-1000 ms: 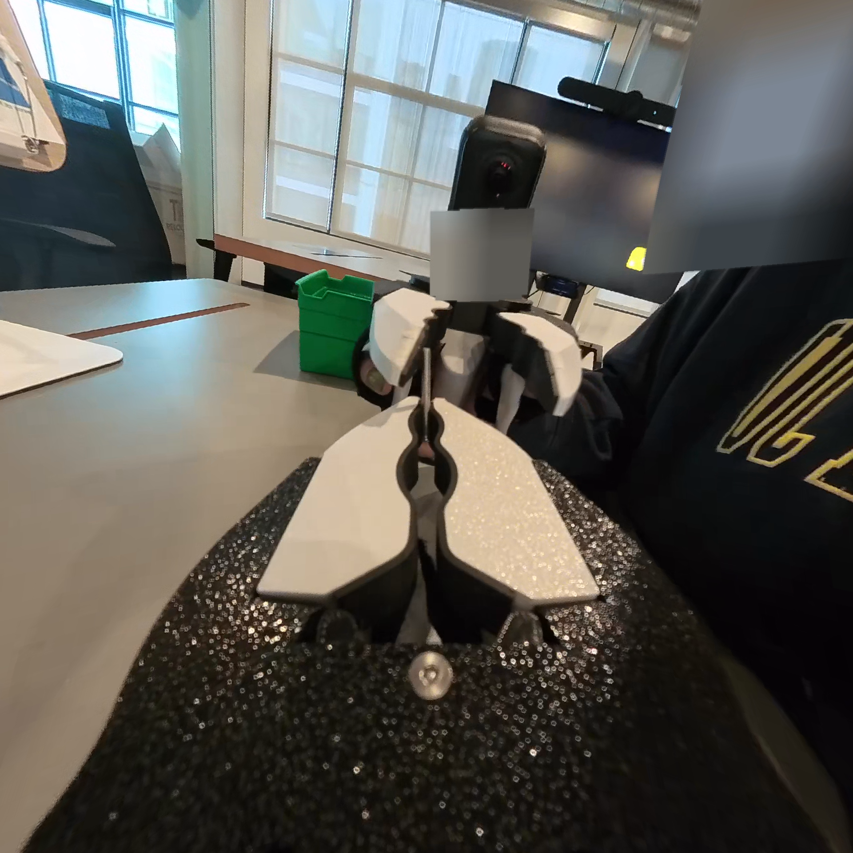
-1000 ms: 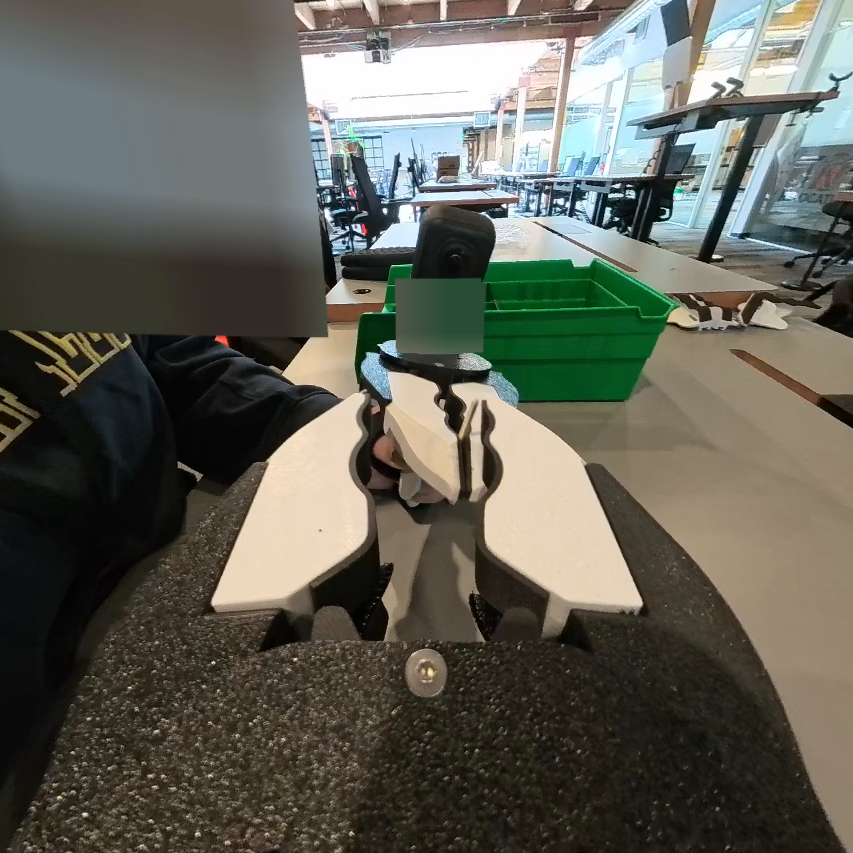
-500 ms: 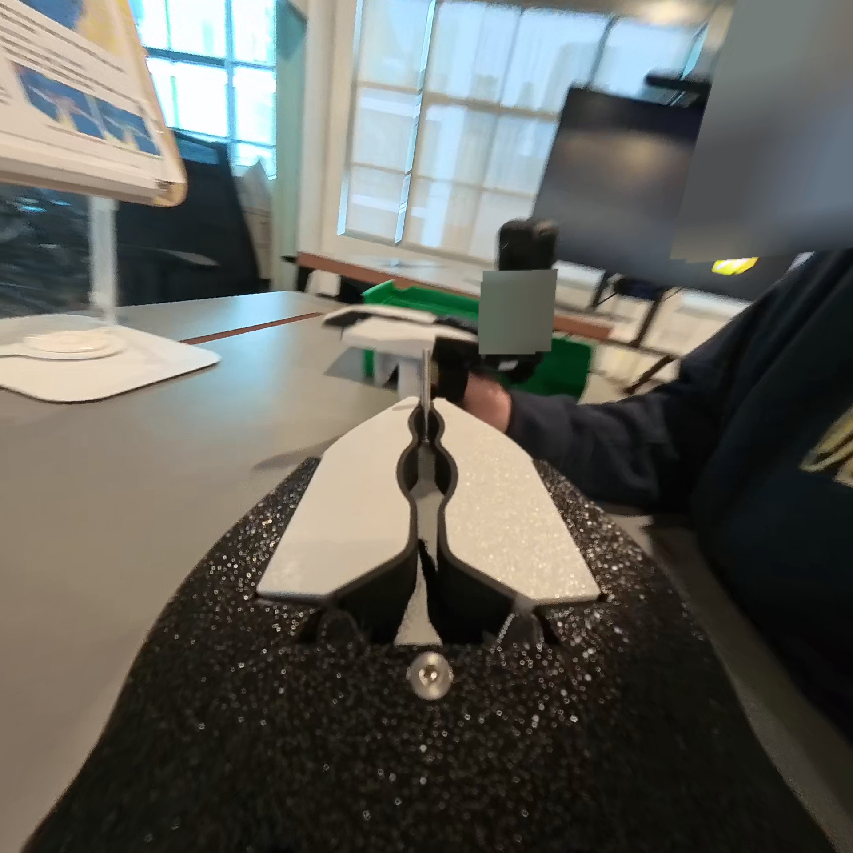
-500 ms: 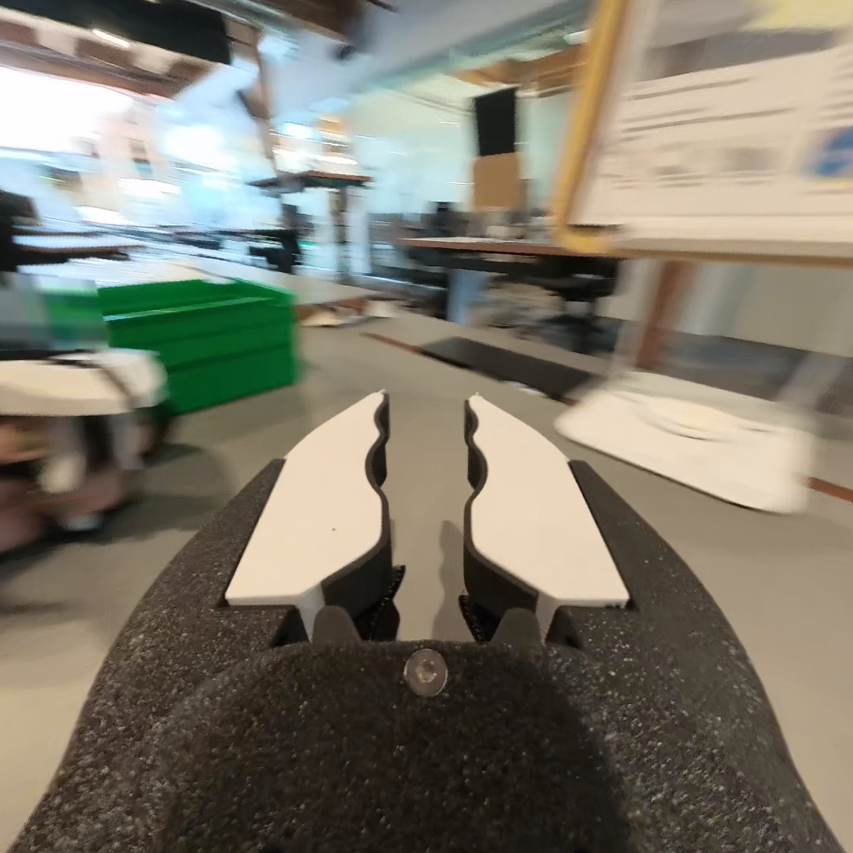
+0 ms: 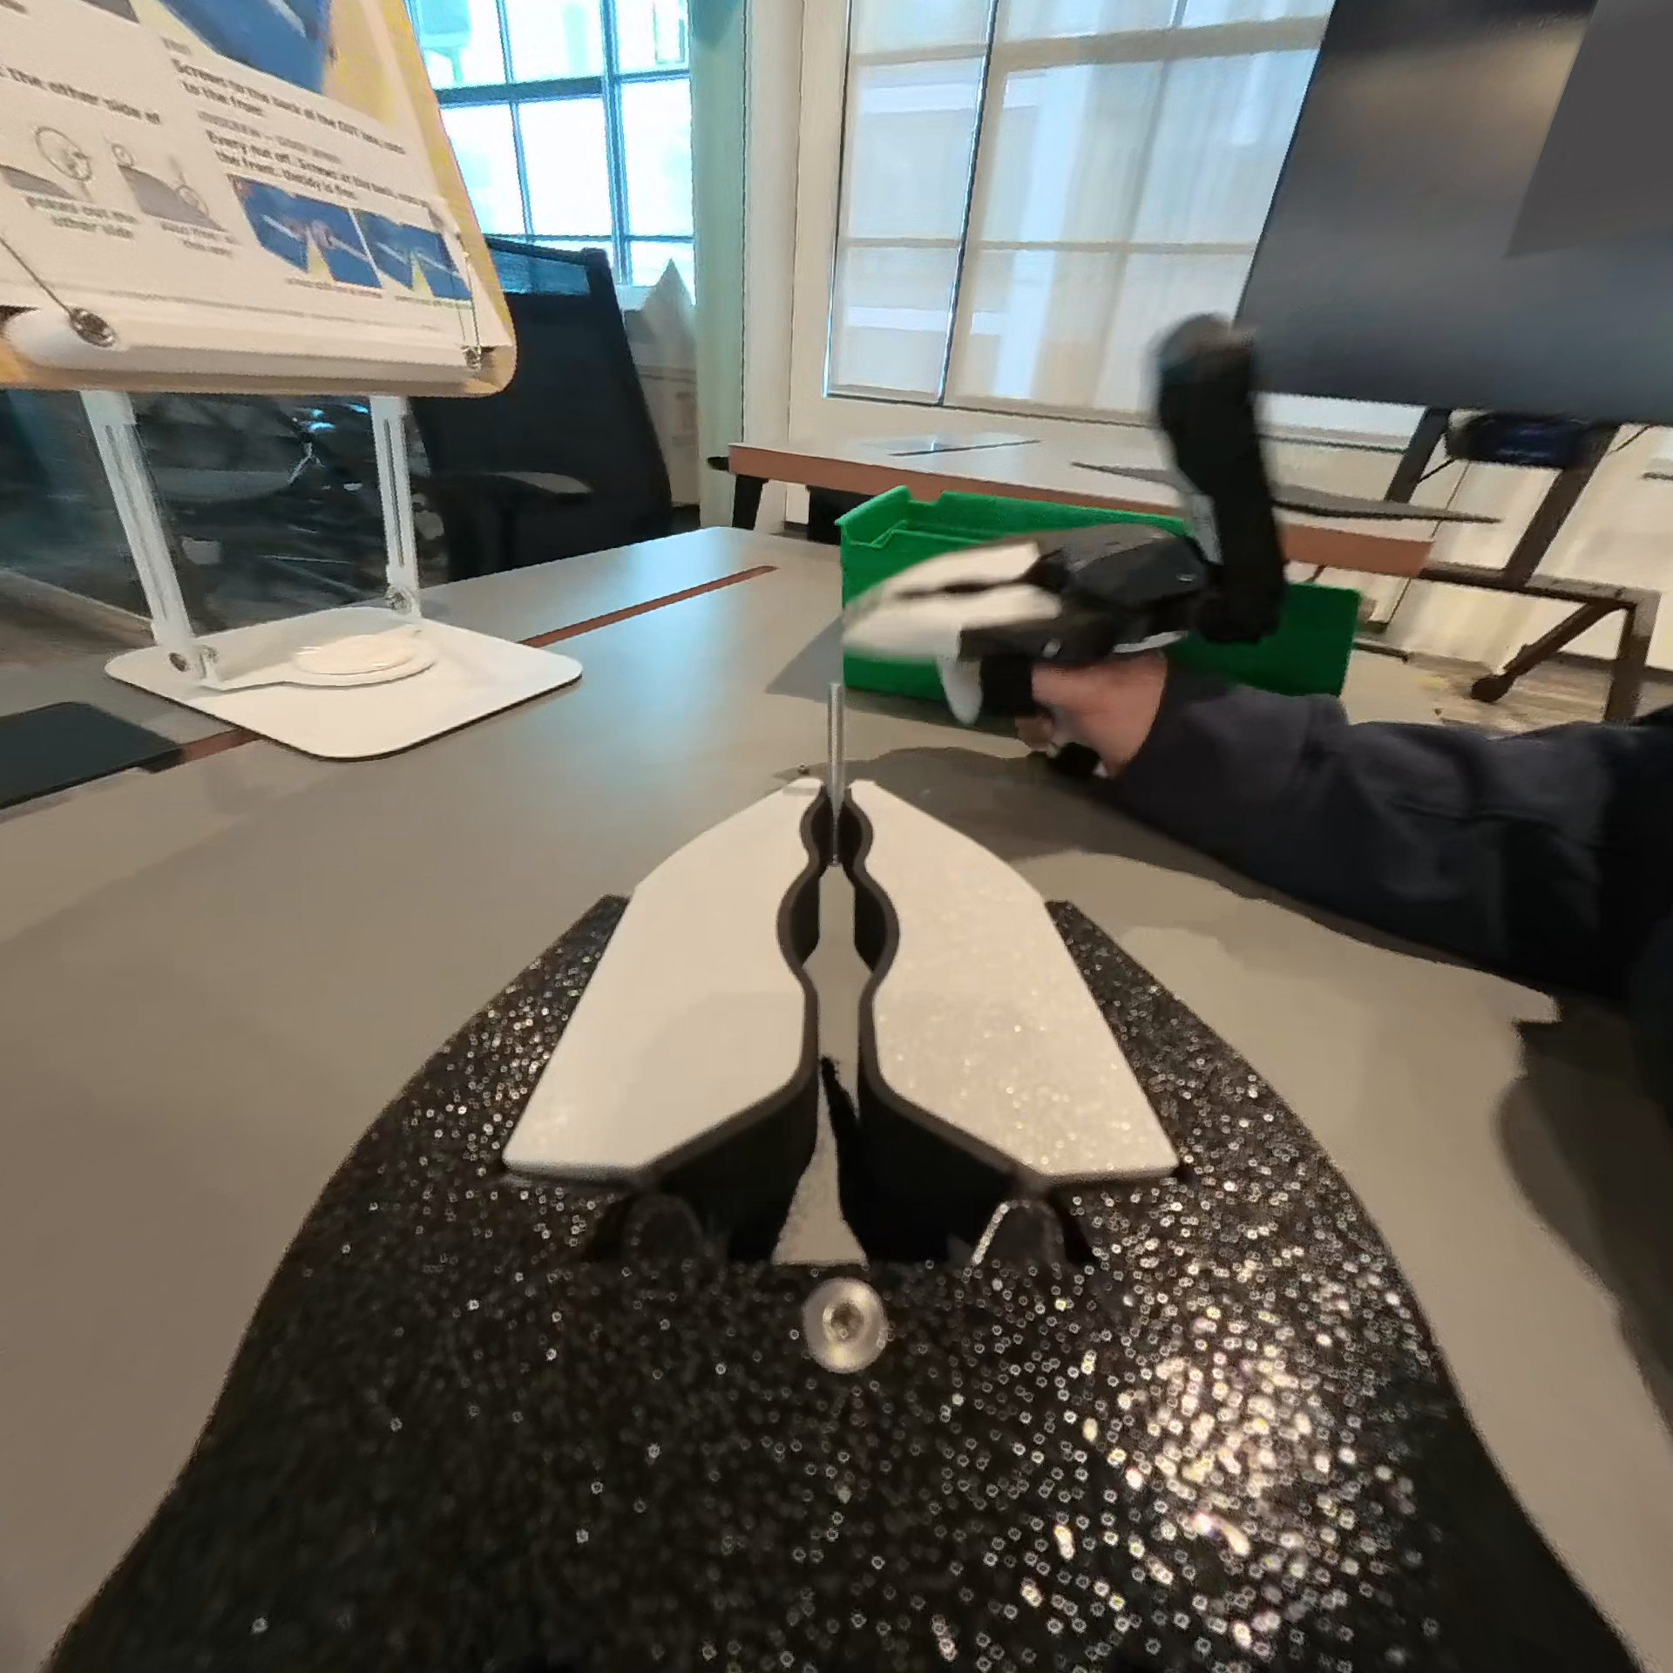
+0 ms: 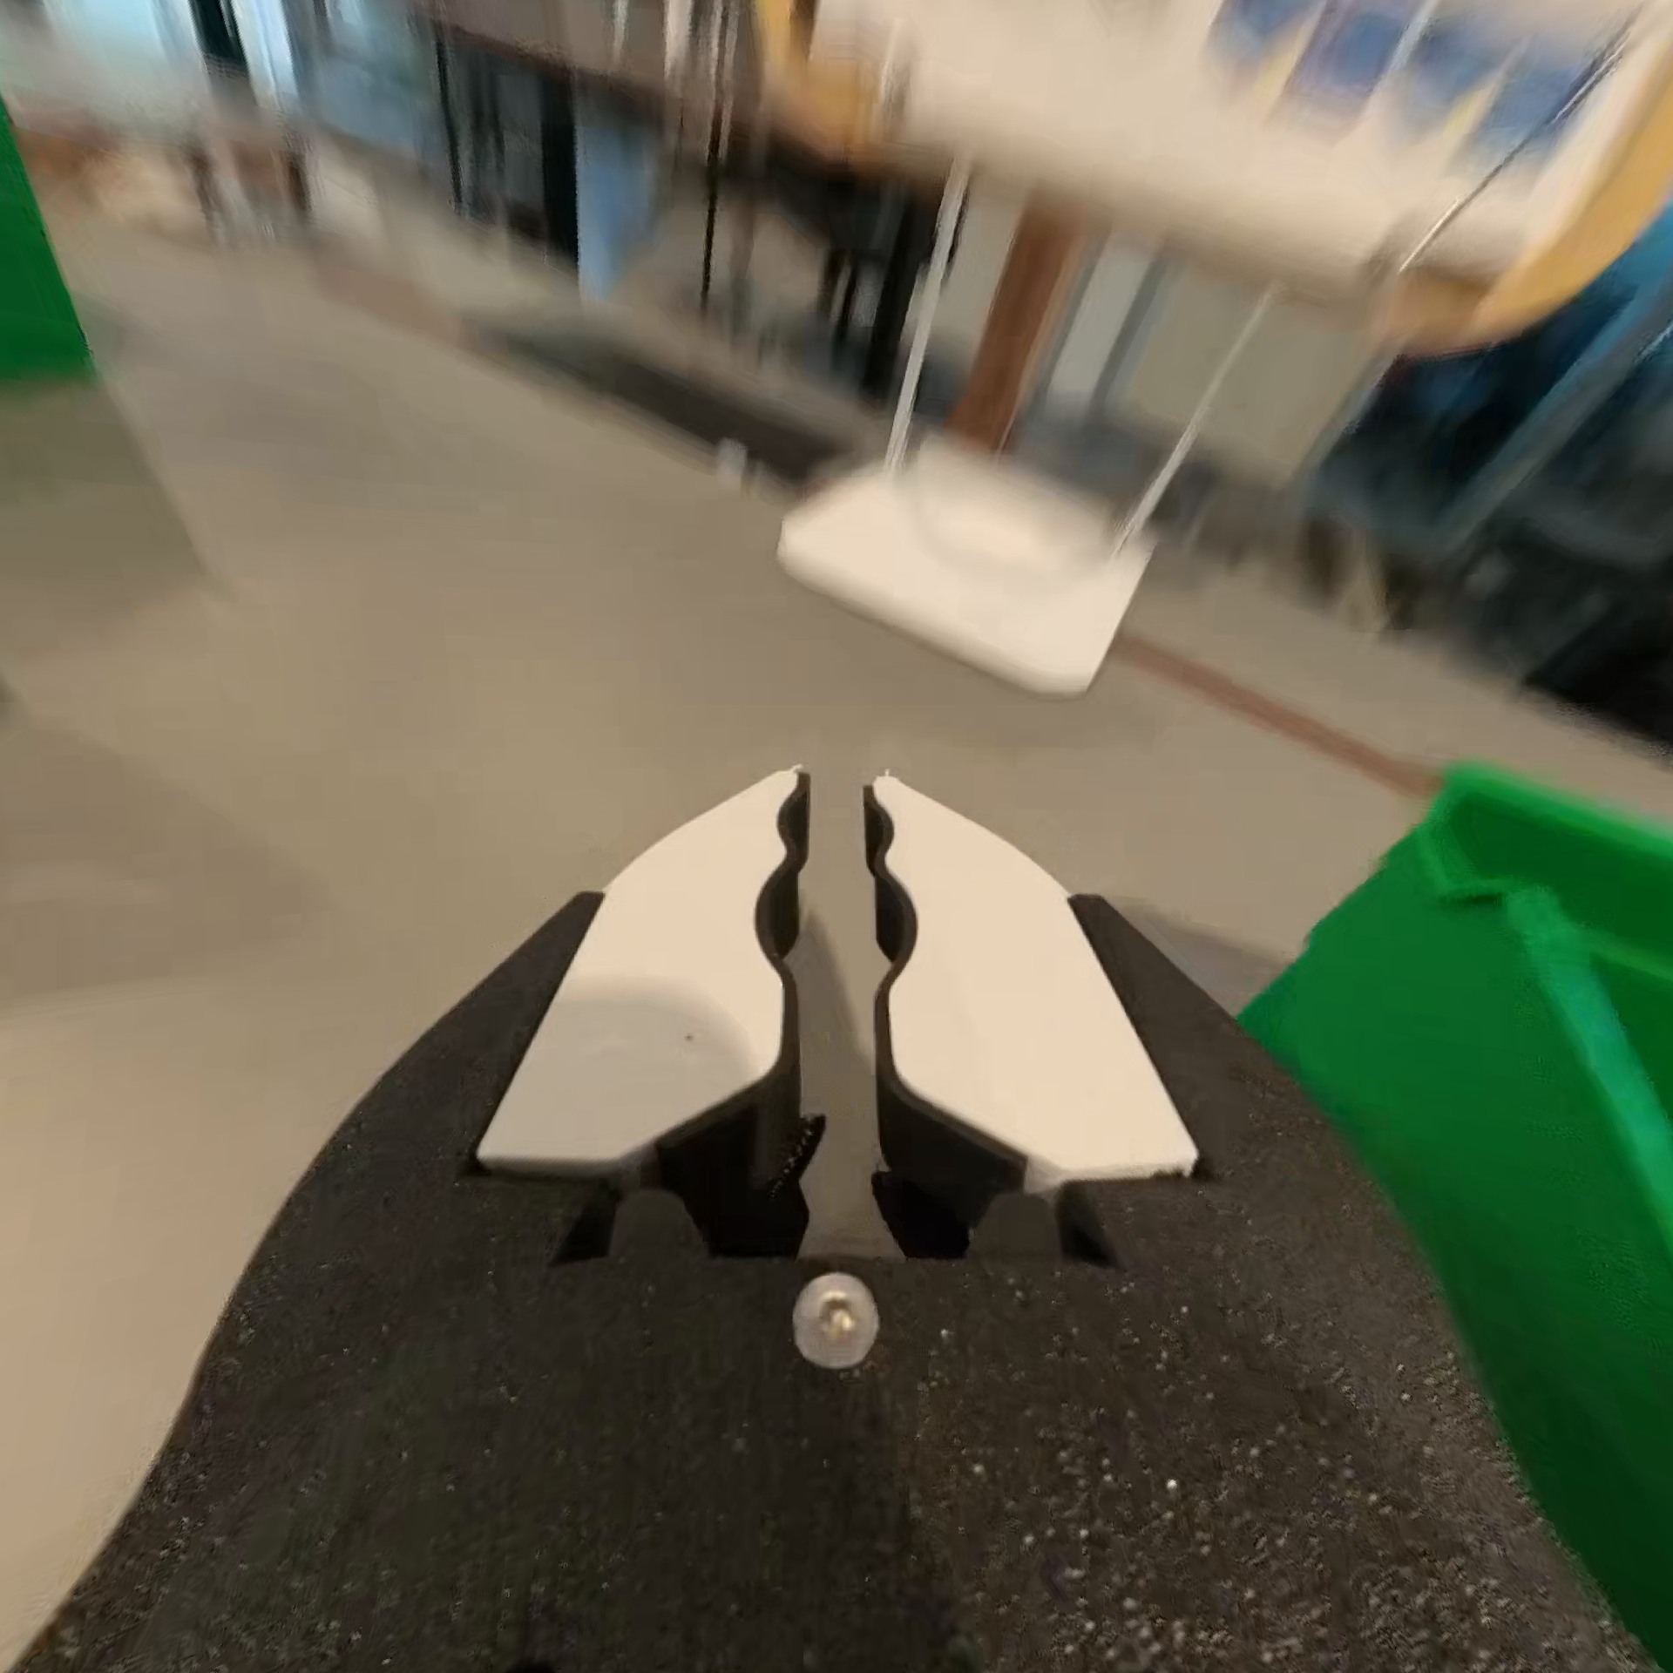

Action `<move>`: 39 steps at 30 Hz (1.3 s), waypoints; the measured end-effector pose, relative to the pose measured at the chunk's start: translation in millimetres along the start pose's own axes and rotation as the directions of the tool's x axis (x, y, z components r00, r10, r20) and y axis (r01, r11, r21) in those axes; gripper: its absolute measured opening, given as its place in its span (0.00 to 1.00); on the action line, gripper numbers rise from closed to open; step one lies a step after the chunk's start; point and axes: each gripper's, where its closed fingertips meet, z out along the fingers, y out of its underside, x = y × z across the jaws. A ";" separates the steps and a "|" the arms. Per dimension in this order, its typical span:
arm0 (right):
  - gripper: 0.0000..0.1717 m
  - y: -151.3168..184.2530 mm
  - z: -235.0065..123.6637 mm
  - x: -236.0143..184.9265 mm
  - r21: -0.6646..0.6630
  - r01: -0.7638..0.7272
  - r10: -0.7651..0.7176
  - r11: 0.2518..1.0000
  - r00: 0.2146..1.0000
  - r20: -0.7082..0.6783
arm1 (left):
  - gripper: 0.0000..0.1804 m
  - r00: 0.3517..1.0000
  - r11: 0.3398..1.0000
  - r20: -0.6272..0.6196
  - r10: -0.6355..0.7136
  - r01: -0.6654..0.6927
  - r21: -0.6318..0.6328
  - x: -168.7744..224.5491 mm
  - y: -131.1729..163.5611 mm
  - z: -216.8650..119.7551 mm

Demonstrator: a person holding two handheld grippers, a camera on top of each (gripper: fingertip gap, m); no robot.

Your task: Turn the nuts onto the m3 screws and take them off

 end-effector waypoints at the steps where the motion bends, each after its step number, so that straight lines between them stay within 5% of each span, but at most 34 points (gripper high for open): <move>1: 0.06 12.3 3.6 -3.5 -0.079 -0.002 0.004 0.997 1.000 0.027 | 0.01 1.000 1.000 -0.001 0.003 -0.003 -0.005 0.5 0.7 0.3; 10: 0.11 56.2 18.4 -8.7 -0.405 -0.043 0.076 0.913 0.995 0.066 | 0.01 0.999 1.000 -0.032 0.012 -0.012 -0.025 6.8 4.3 3.8; 23: 0.03 56.4 24.3 -11.6 -0.417 -0.015 0.067 0.909 0.992 0.111 | 0.01 0.998 0.999 -0.068 0.004 -0.006 -0.037 11.5 6.4 5.4; 29: 0.03 3.3 13.5 -52.0 -0.068 0.071 -0.047 0.995 0.951 0.306 | 0.01 0.993 0.999 -0.113 0.014 -0.018 -0.032 18.1 5.7 6.3; 34: 0.03 -56.6 -31.9 -118.6 0.290 0.045 -0.217 0.956 0.774 0.595 | 0.00 0.973 0.997 -0.224 0.051 -0.063 -0.047 36.3 9.2 9.6; 39: 0.03 -76.7 -64.4 -152.4 0.353 -0.046 -0.253 0.934 0.613 0.749 | 0.00 0.953 0.988 -0.286 0.099 -0.127 -0.082 50.2 16.5 12.4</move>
